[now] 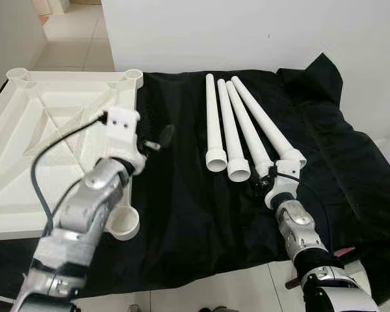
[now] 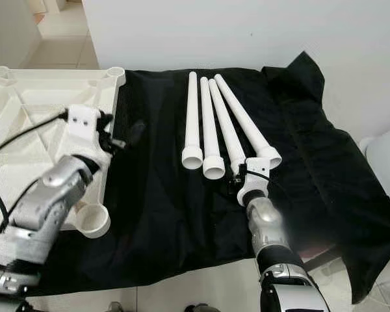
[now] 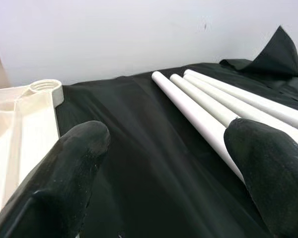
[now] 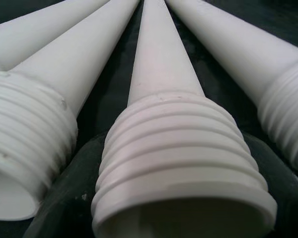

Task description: Building children table

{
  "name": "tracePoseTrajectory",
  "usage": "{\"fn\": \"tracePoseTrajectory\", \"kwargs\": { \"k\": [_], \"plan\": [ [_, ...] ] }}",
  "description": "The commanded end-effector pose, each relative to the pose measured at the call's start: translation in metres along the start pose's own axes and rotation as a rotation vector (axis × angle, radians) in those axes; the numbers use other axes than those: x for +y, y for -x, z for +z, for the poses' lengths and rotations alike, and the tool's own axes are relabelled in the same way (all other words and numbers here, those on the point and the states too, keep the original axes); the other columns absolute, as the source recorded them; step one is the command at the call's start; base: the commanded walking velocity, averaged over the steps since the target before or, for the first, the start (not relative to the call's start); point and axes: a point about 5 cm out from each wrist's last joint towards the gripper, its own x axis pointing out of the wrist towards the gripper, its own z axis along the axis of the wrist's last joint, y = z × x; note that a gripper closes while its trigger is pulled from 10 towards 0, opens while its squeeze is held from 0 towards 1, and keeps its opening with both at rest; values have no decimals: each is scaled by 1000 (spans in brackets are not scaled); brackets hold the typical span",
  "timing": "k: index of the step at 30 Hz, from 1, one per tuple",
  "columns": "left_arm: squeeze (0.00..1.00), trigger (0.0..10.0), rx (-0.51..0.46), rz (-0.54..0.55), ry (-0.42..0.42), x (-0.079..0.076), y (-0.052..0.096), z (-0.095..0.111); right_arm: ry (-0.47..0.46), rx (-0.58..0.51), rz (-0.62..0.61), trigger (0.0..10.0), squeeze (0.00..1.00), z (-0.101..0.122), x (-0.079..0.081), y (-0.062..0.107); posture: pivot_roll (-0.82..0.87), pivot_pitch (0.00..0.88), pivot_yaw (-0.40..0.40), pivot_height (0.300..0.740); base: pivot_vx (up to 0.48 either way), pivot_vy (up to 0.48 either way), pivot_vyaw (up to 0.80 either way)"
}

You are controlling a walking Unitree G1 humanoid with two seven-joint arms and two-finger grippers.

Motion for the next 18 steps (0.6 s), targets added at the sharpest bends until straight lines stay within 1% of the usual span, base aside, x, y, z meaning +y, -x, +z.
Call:
{"fn": "tracePoseTrajectory", "kwargs": {
  "k": [1, 2, 4, 5, 6, 7, 9, 10, 11, 12, 14, 15, 17, 18],
  "plan": [
    [0, 10000, 34, -205, -8, -9, -1, -6, 26, -38, -17, 10000, 0, 4, -2, 1, -6, 90, -39, 740, 0, 0, 0],
    [0, 10000, 34, -205, -8, -9, -1, -6, 26, -38, -17, 10000, 0, 4, -2, 1, -6, 90, -39, 740, 0, 0, 0],
    [0, 10000, 19, -230, 12, -12, -7, -1, 65, -104, -3, 10000, 0, 15, -1, 0, -15, 88, -32, 740, 0, 0, 0],
    [0, 10000, 9, -246, 13, -15, -9, 2, 65, -142, -1, 10000, 0, 22, -2, 0, -18, 88, -30, 740, 0, 0, 0],
    [0, 10000, 9, -246, 13, -15, -9, 2, 65, -142, -1, 10000, 0, 22, -2, 0, -18, 88, -30, 740, 0, 0, 0],
    [0, 10000, 3, -256, 12, -17, -10, 3, 63, -167, -1, 10000, 0, 26, -3, 1, -18, 88, -30, 740, 0, 0, 0],
    [0, 10000, -2, -281, 31, -20, -10, 5, 61, -256, -7, 10000, 0, 39, -4, 4, -24, 85, -21, 740, 0, 0, 0],
    [0, 10000, -6, -289, 42, -21, -10, 6, 59, -279, -5, 10000, 0, 43, -4, 5, -24, 84, -19, 740, 0, 0, 0],
    [0, 10000, -6, -289, 42, -21, -10, 6, 59, -279, -5, 10000, 0, 43, -4, 5, -24, 84, -19, 740, 0, 0, 0],
    [0, 10000, -12, -300, 57, -22, -10, 7, 64, -303, -2, 10000, 0, 46, -4, 6, -24, 84, -20, 740, 0, 0, 0],
    [0, 10000, -26, -355, 127, -27, -10, 12, 34, -363, 31, 10000, 0, 55, 1, 9, -22, 84, -19, 740, 0, 0, 0],
    [0, 10000, -26, -355, 127, -27, -10, 12, 34, -363, 31, 10000, 0, 55, 1, 9, -22, 84, -19, 740, 0, 0, 0],
    [0, 10000, -47, -458, 238, -37, -8, 22, 24, -419, 78, 10000, 0, 61, 11, 14, -18, 84, -20, 740, 0, 0, 0],
    [0, 10000, -47, -458, 238, -37, -8, 22, 24, -419, 78, 10000, 0, 61, 11, 14, -18, 84, -20, 740, 0, 0, 0]
  ]
}}
